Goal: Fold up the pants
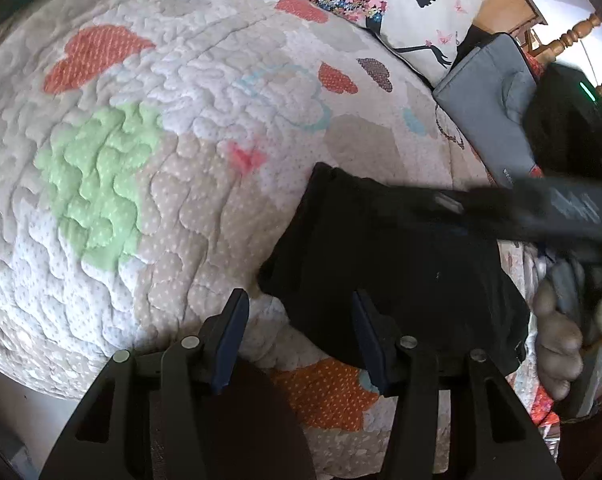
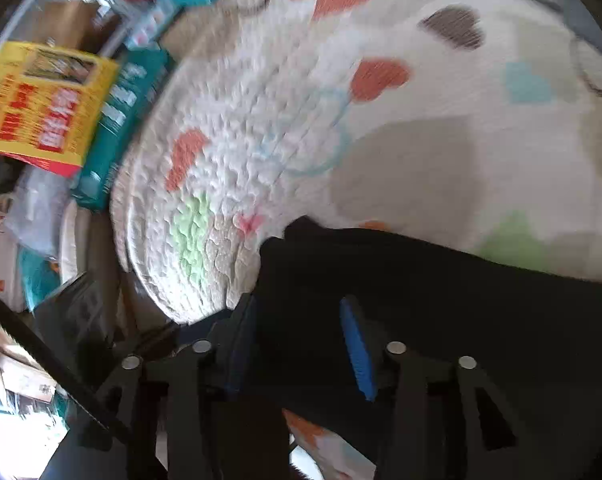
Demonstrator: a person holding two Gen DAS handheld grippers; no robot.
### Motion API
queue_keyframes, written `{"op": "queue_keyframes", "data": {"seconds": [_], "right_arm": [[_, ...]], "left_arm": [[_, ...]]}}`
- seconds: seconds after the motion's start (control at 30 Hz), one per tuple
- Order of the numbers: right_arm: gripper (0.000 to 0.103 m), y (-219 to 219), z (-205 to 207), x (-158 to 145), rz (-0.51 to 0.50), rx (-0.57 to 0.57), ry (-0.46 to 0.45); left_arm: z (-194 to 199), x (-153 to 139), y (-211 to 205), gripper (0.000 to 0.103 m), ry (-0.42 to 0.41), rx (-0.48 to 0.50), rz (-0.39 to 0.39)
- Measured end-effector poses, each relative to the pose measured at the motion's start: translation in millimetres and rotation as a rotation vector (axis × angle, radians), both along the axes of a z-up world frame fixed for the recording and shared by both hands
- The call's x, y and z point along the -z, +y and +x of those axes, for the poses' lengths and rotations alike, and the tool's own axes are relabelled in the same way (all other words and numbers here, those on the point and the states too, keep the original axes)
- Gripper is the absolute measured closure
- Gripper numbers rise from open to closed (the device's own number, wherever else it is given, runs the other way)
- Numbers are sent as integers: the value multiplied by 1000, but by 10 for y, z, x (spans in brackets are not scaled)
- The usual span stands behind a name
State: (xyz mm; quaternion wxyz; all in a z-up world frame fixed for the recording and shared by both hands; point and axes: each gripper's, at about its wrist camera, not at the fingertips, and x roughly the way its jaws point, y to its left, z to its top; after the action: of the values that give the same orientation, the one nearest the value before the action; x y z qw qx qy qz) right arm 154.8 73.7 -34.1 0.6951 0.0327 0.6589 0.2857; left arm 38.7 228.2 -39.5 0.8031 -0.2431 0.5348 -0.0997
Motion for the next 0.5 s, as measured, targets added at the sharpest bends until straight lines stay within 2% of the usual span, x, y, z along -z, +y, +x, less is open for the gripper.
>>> {"op": "queue_keyframes", "data": {"seconds": [0.1,0.17,0.23,0.3,0.33,0.4,0.43,0.5], "right_arm": [[40,267,161,180,-104,25,50],[25,384,244,284,-156,29,90],[15,534,288,333,-198,23,111],[15,702,246,385,-299,-44,84],[16,772,210,410,-339,-82,61],[29,874,106,425,-444,-159,-14],[36,891,74,412,-458,-175,-34],[59,864,37,359,-489,-190,-79]], "left_arm": [[9,40,-10,50,4,12,-15],[25,78,-20,49,10,14,-34],[39,110,-22,47,18,13,-43],[55,114,-44,46,21,14,-40],[67,115,-58,44,25,16,-38],[89,118,-93,38,28,19,-38],[133,123,-146,36,28,16,-39],[162,124,-206,38,35,6,-18]]}}
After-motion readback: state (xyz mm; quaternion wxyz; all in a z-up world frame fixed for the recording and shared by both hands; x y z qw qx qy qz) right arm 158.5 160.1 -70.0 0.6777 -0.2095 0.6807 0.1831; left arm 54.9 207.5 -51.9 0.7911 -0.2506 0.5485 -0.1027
